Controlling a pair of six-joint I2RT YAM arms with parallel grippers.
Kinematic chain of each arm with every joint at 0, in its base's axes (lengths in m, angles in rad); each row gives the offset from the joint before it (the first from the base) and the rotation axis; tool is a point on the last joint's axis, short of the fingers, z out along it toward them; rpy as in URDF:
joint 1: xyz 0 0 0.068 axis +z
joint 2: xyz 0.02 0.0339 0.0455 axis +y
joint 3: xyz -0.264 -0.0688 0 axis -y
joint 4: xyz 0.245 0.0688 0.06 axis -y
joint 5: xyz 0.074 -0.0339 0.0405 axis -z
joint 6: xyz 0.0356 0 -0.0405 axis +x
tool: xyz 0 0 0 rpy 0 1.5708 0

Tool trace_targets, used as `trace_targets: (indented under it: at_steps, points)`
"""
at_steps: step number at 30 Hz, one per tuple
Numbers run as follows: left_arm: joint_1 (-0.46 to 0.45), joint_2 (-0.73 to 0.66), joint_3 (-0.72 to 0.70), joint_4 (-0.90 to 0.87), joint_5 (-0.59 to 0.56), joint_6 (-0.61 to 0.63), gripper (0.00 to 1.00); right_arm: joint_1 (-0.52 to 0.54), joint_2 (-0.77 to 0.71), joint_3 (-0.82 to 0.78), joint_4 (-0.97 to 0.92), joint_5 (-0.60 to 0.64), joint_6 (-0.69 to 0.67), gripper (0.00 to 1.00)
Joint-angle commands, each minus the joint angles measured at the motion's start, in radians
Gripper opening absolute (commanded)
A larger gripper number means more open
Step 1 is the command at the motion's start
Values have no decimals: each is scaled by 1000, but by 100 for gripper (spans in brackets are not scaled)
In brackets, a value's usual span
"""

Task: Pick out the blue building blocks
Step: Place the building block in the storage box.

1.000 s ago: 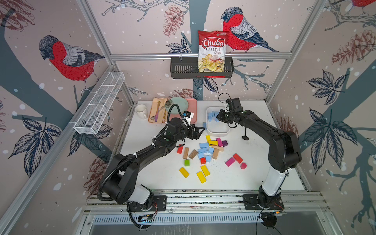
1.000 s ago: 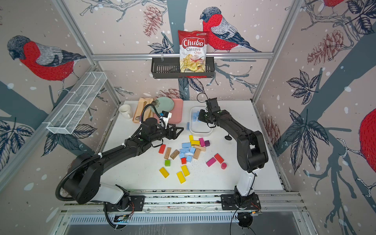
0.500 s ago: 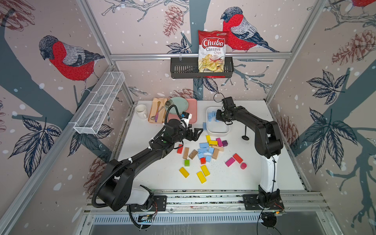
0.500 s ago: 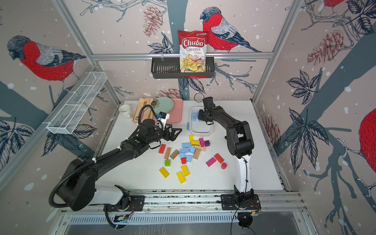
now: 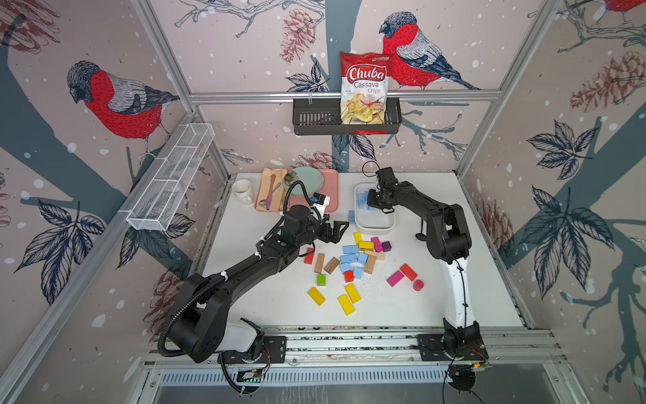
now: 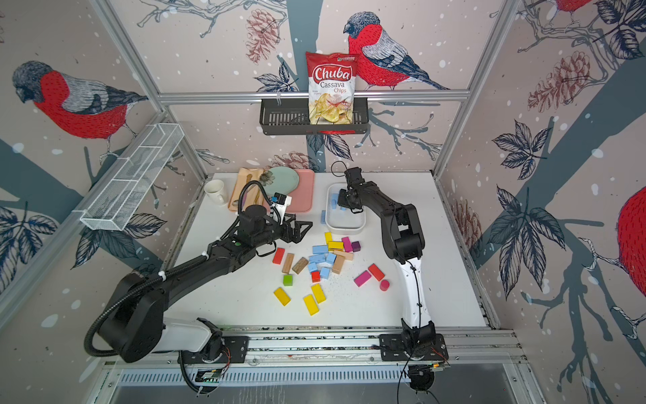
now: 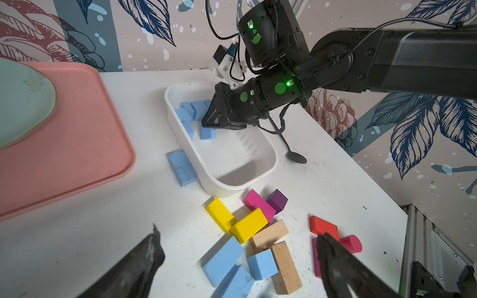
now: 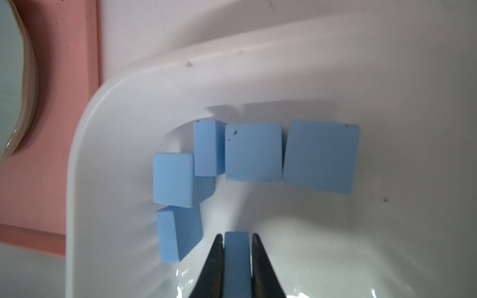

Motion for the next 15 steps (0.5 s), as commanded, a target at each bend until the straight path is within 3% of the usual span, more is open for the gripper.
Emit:
trace_targets:
  at_steps: [1, 9, 15]
  points:
    - [2, 4, 4, 14, 6, 9, 96, 1, 21, 28, -21, -1, 6, 16]
    - [2, 10, 4, 19, 12, 5, 96, 5, 59, 80, -36, -37, 18, 30]
    - [2, 18, 4, 26, 18, 1, 96, 6, 53, 81, -27, -75, 41, 32]
